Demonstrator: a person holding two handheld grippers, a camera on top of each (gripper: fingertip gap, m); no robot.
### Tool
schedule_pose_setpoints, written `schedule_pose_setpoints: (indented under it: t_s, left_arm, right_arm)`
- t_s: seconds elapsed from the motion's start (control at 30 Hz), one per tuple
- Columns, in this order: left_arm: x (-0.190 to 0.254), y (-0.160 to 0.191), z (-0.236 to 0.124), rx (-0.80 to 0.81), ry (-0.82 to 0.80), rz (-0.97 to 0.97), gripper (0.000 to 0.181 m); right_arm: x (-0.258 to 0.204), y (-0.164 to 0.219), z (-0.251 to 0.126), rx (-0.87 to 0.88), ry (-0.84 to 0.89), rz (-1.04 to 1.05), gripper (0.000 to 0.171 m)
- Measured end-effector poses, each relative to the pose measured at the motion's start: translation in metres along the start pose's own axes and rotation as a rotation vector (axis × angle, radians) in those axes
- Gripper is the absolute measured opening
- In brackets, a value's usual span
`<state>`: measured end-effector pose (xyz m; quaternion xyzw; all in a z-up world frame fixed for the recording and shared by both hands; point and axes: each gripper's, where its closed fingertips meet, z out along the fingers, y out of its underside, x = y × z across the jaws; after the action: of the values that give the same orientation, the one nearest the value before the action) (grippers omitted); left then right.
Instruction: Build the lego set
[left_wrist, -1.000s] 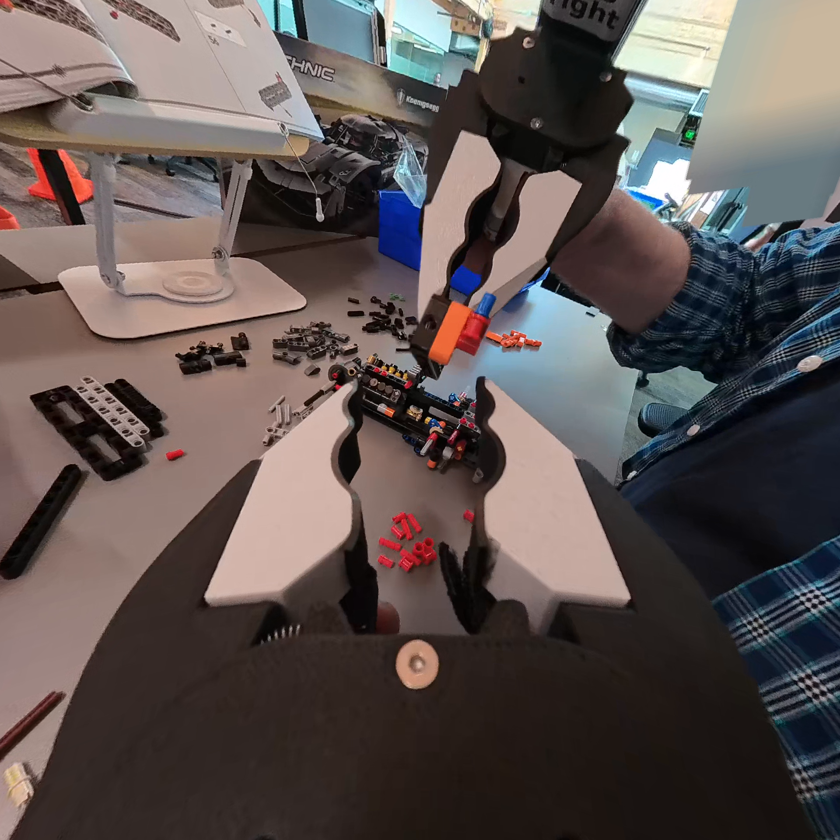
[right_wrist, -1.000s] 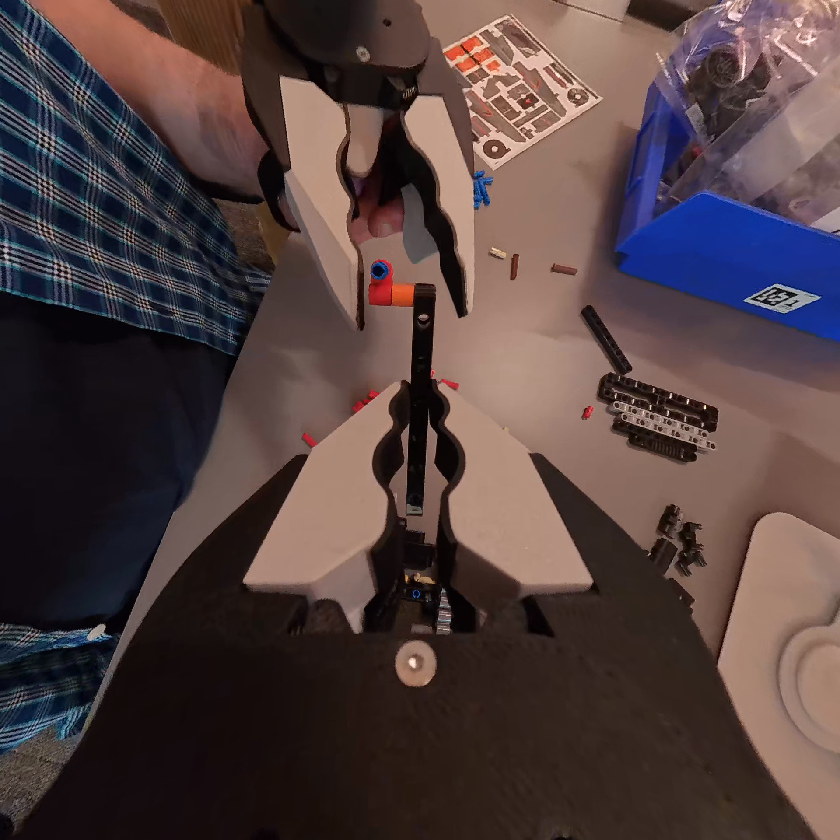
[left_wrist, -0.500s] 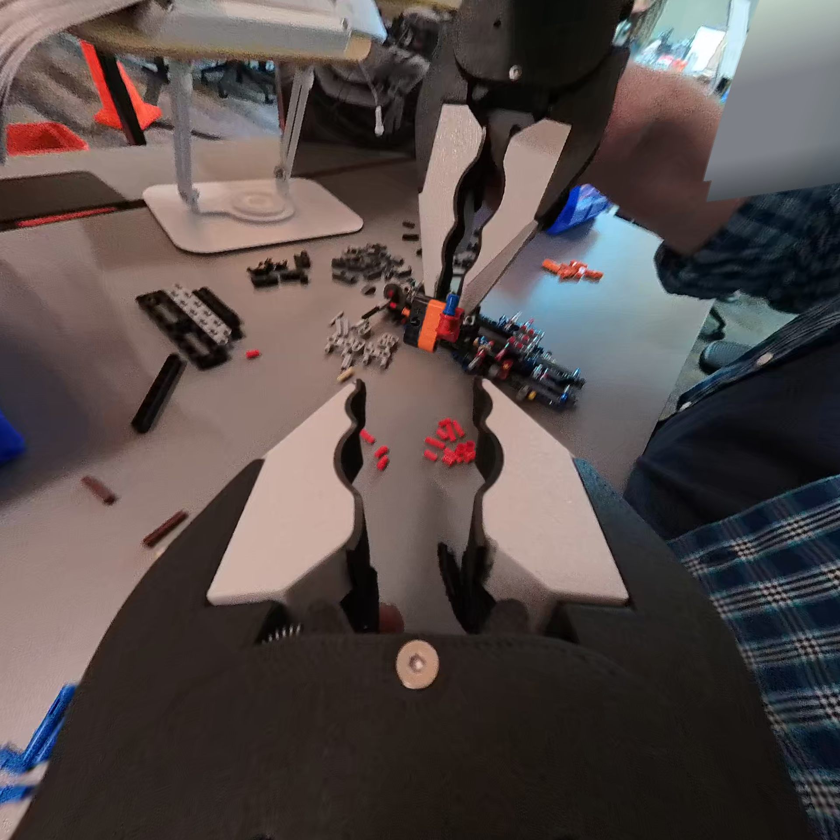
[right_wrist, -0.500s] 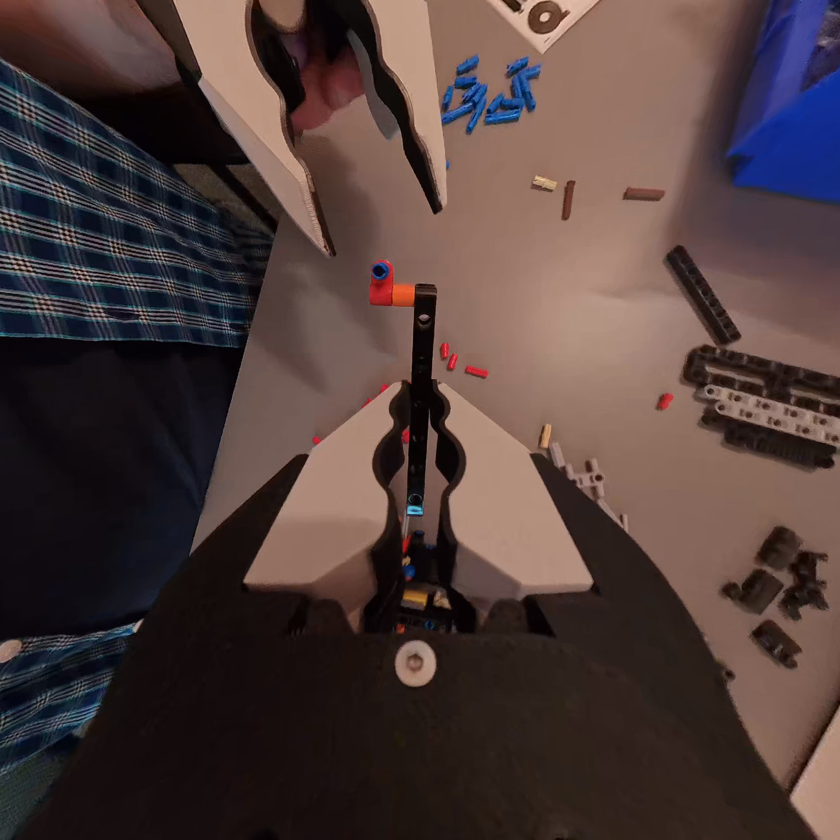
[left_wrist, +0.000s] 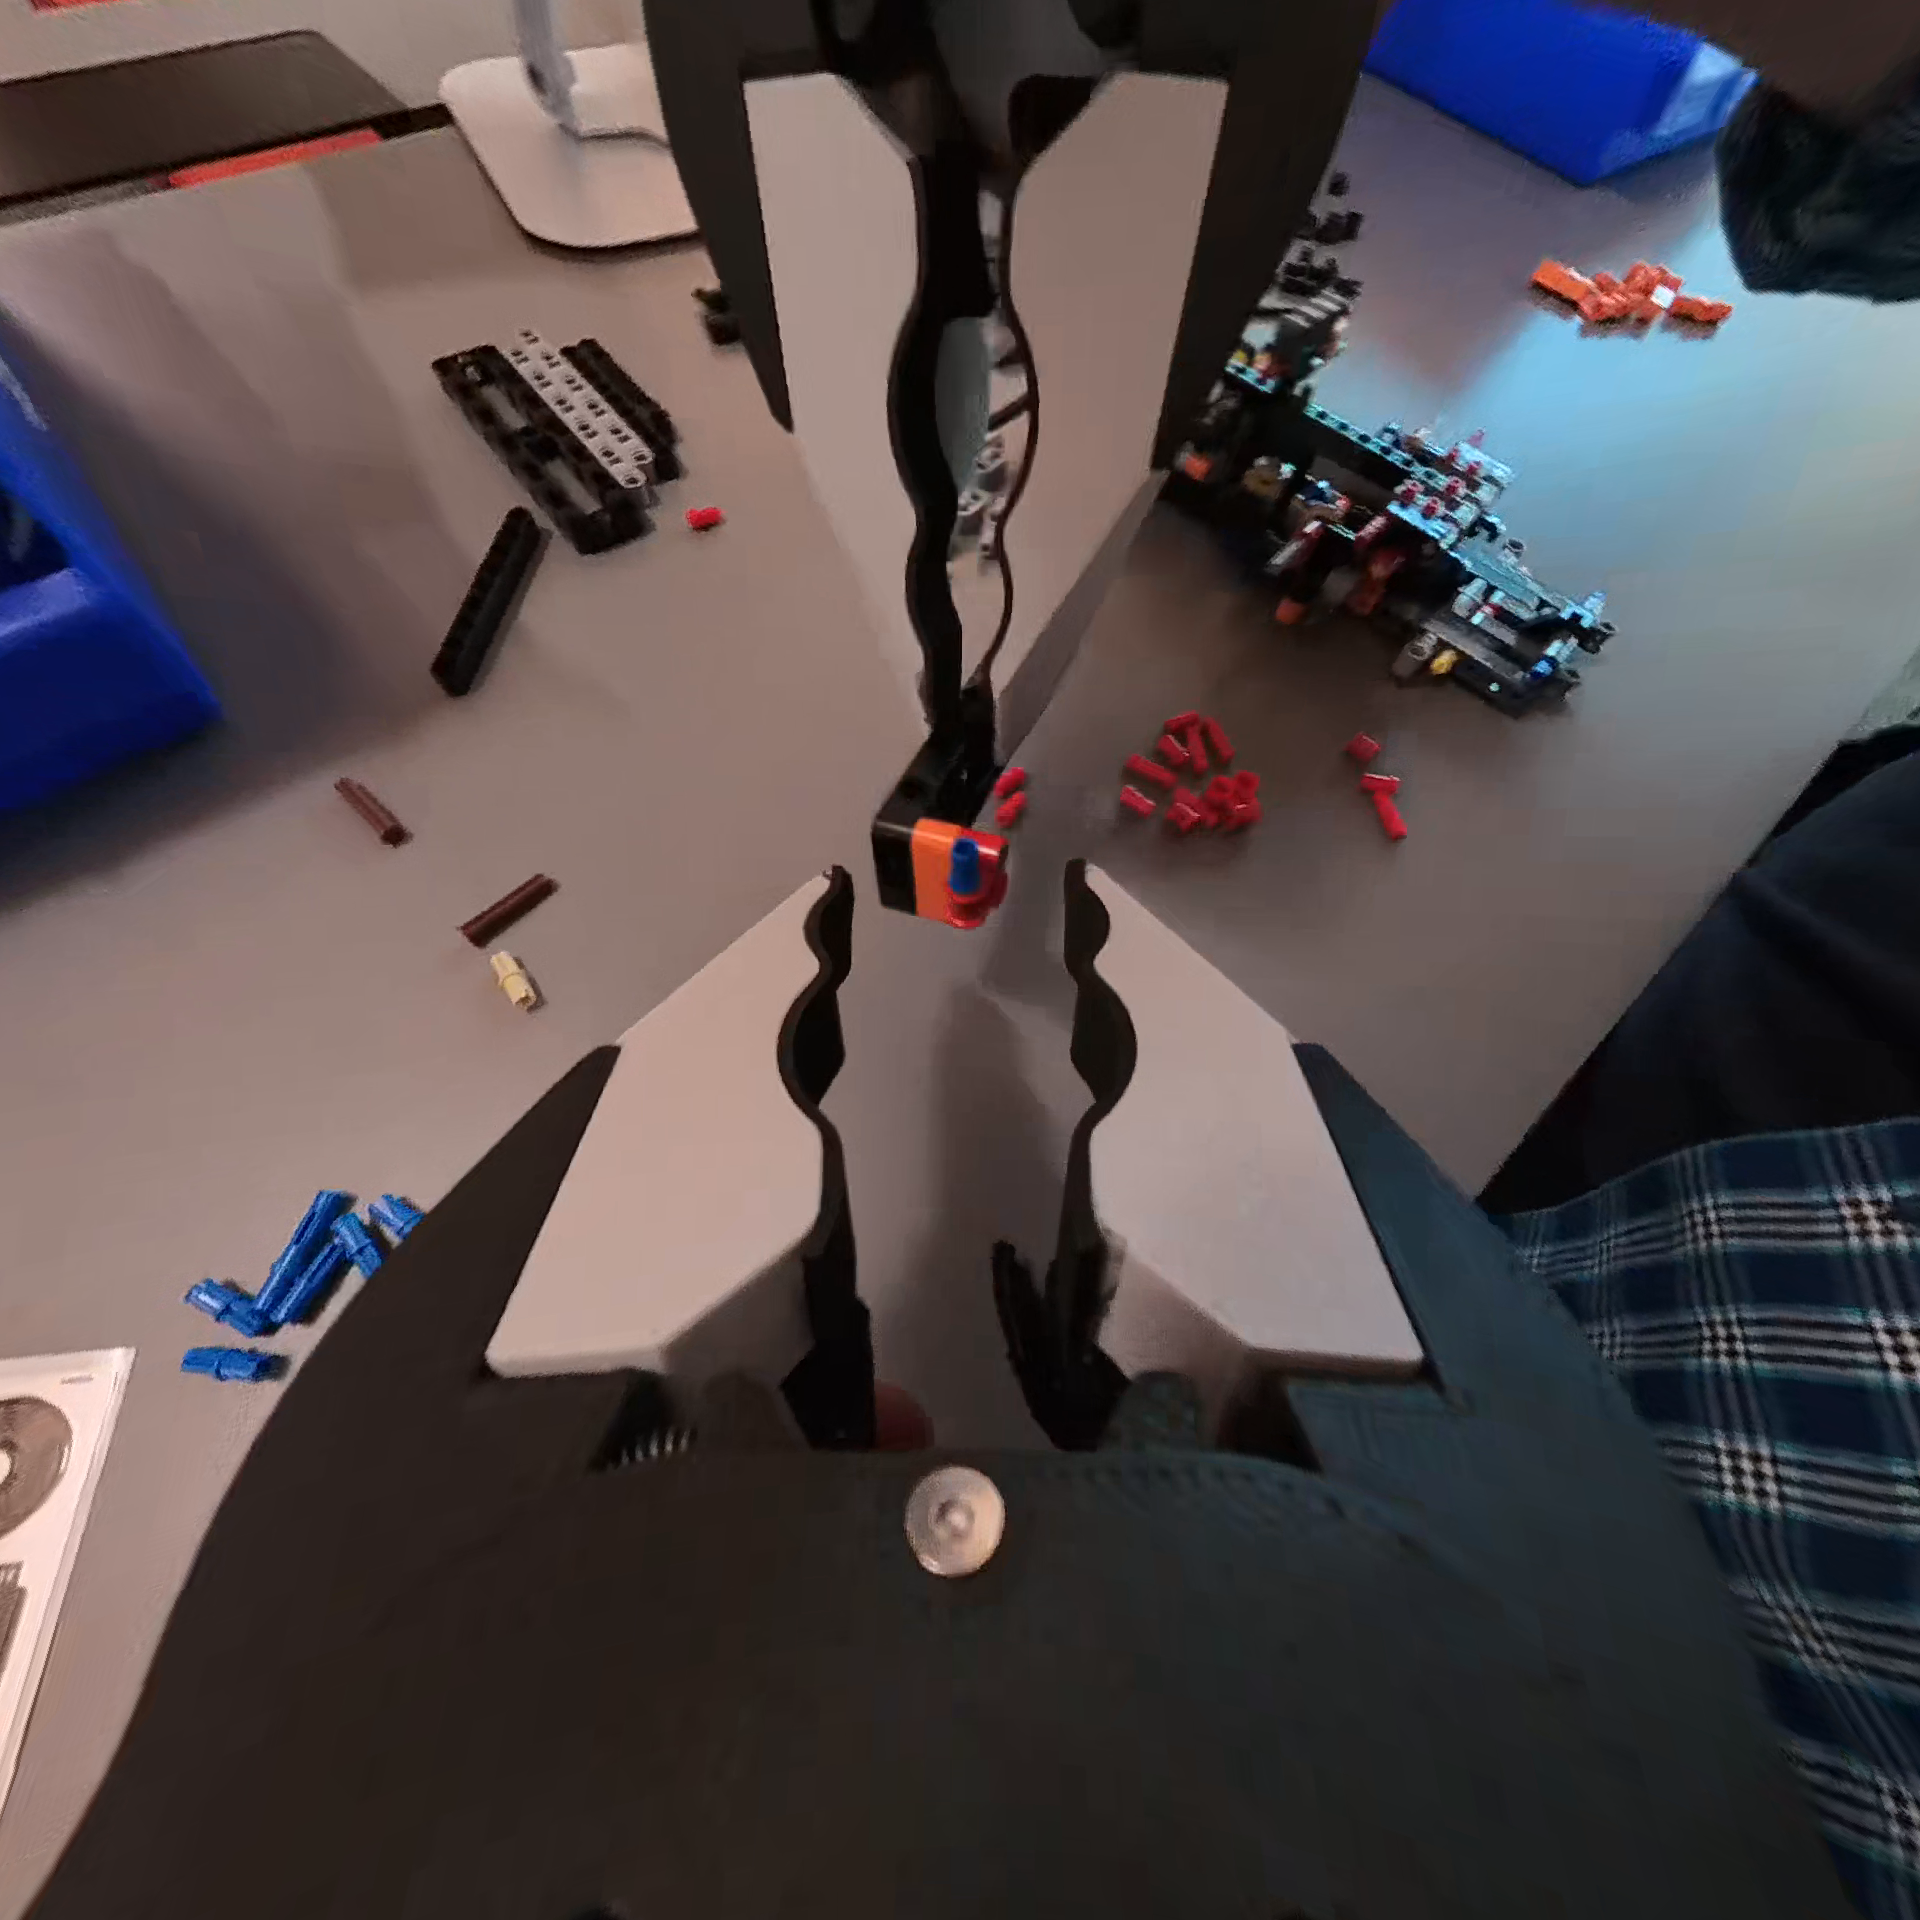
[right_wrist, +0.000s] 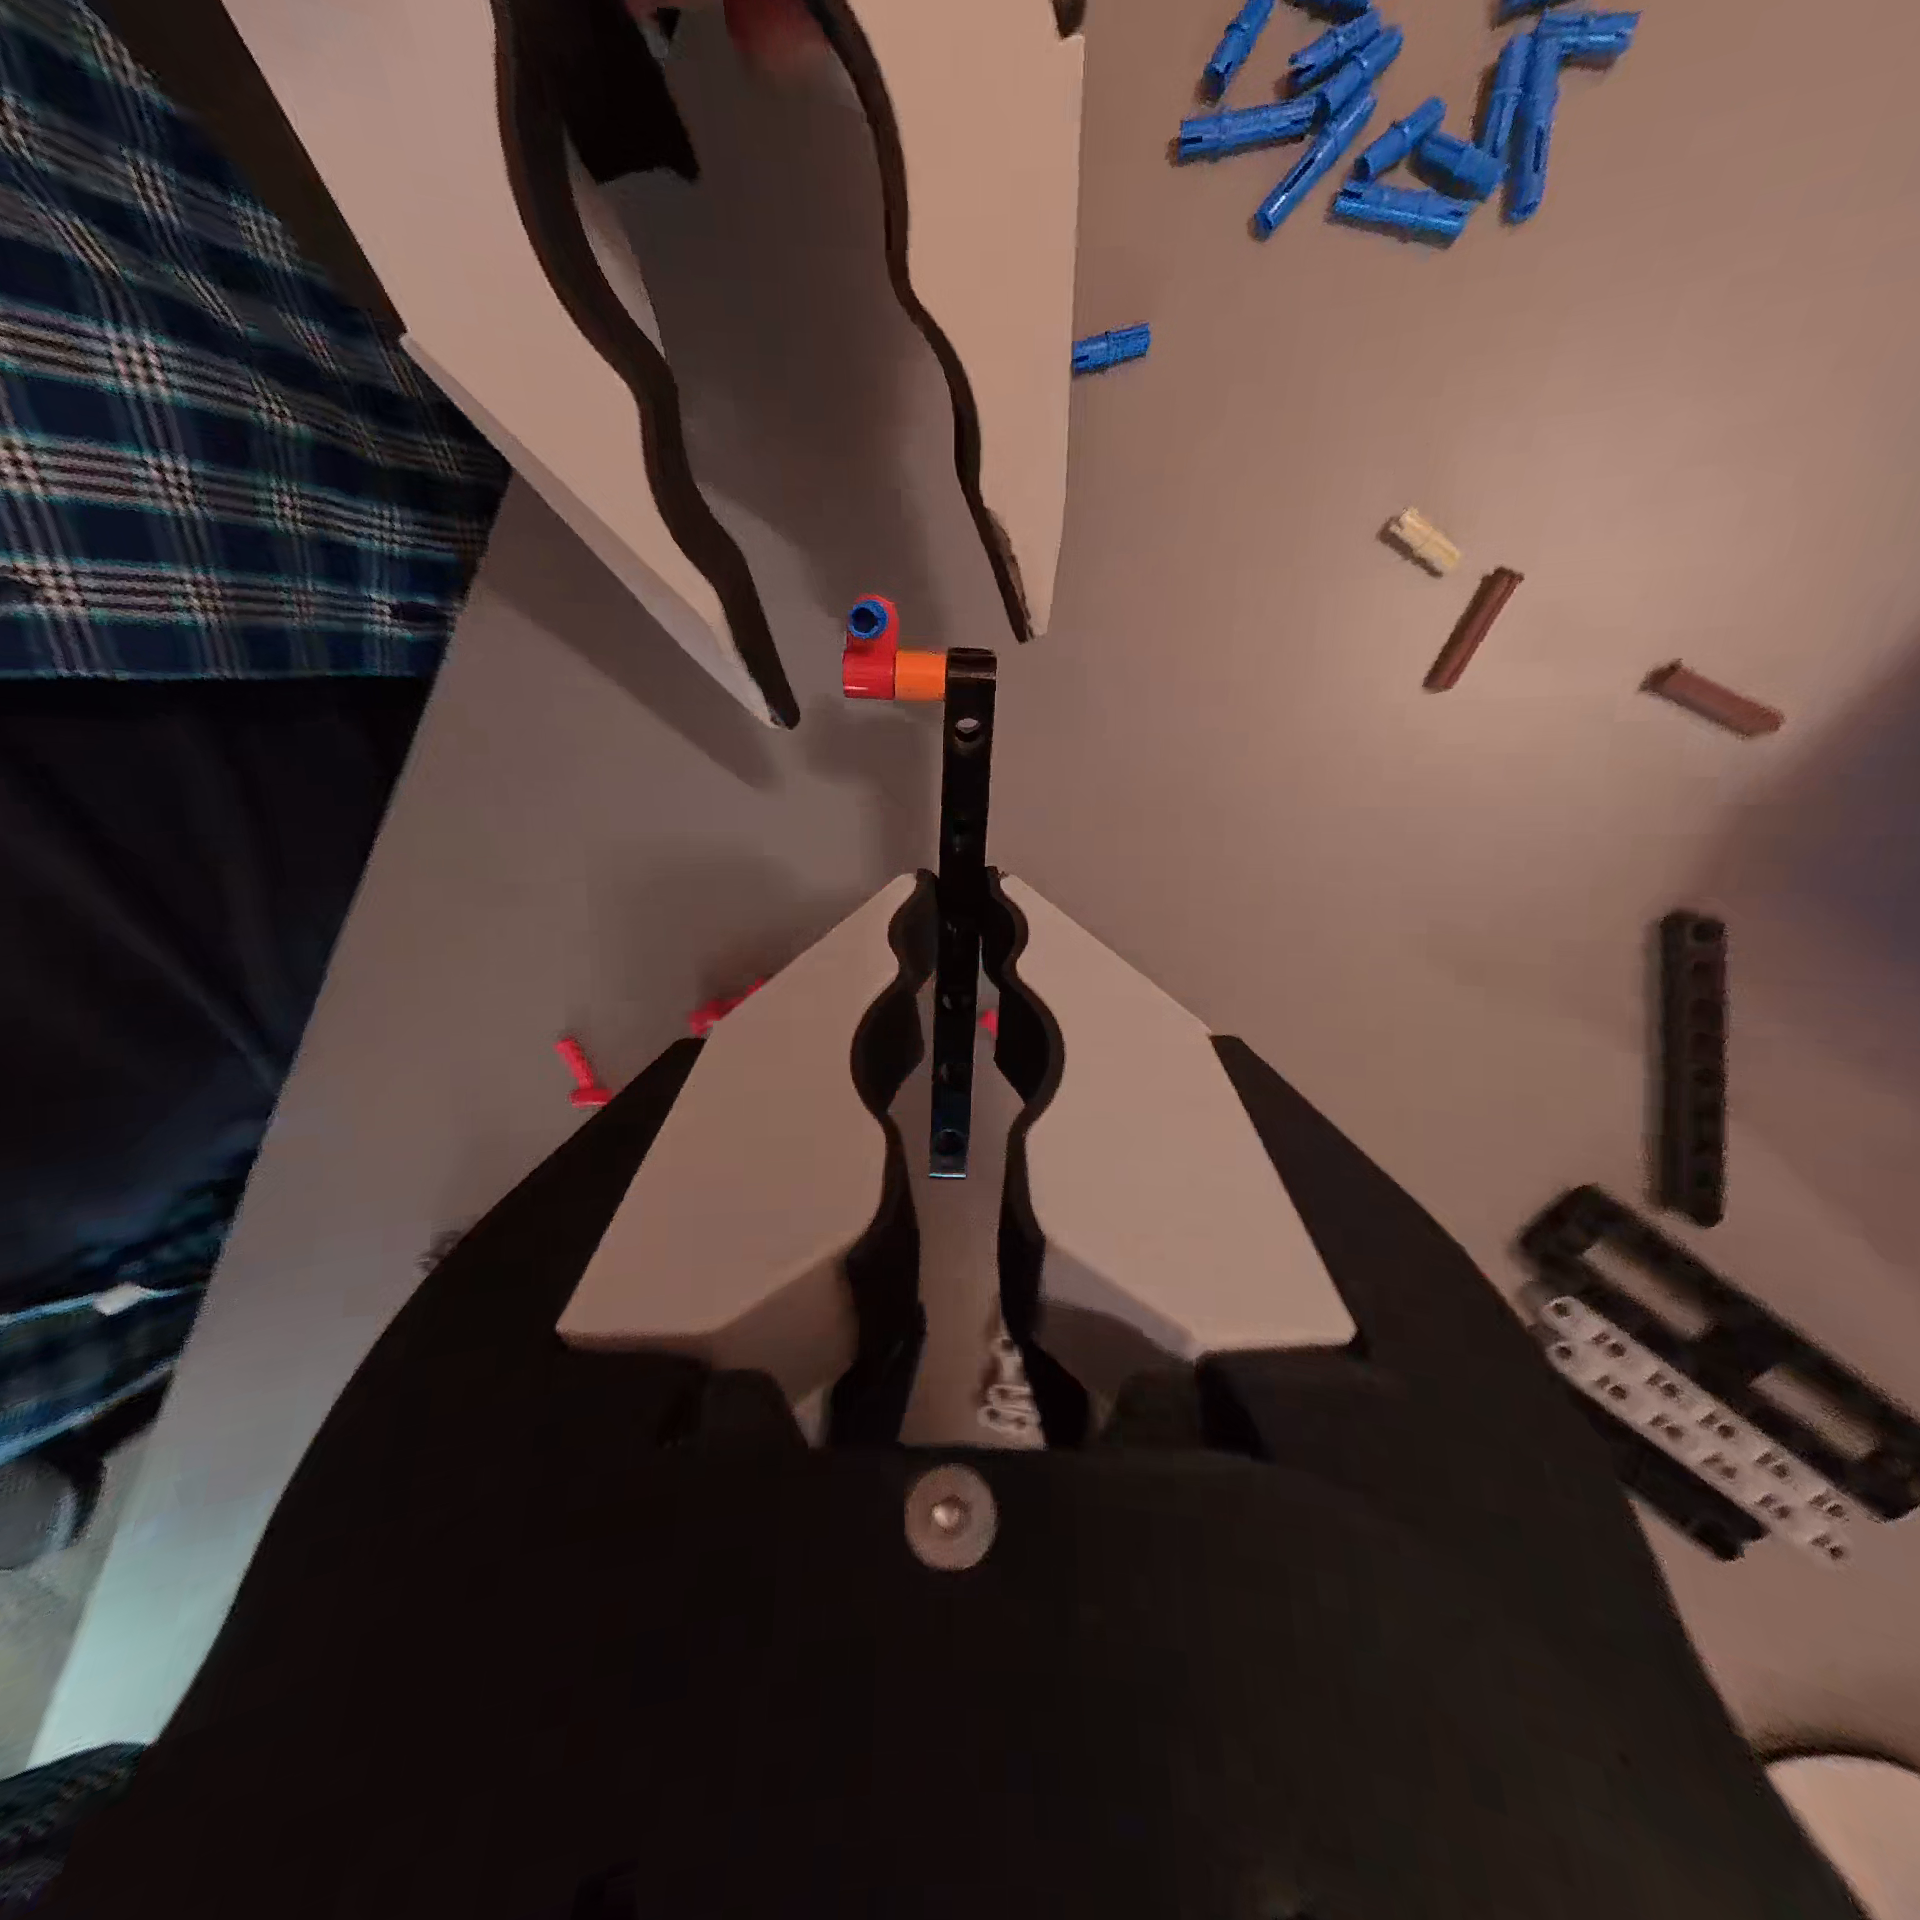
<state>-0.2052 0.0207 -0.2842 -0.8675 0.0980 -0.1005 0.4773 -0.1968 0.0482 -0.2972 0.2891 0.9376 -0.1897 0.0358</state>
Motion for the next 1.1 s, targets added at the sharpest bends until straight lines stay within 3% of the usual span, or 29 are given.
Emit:
schedule_pose_setpoints:
  t_s: [0.17, 0.4, 0.57, 0.8, 1.1]
  left_arm:
    - [-0.014, 0.007, 0.005, -0.025, -0.023, -0.062, 0.042]
    - [-0.019, 0.022, 0.017, -0.106, -0.027, -0.042, 0.039]
    - [-0.022, 0.024, 0.019, -0.122, -0.014, -0.065, 0.038]
    - [-0.027, 0.028, 0.022, -0.148, -0.020, -0.082, 0.038]
    - [-0.028, 0.024, 0.017, -0.114, -0.011, -0.089, 0.039]
  right_arm:
    - [0.019, 0.000, 0.014, -0.116, -0.046, -0.073, 0.005]
    - [0.027, 0.001, 0.032, -0.136, -0.178, -0.086, 0.005]
    - [0.042, -0.001, 0.032, -0.113, -0.105, -0.076, 0.014]
    - [0.051, -0.002, 0.030, -0.069, -0.015, -0.103, 0.011]
    - [0.048, -0.006, -0.015, 0.054, 0.150, -0.068, 0.013]
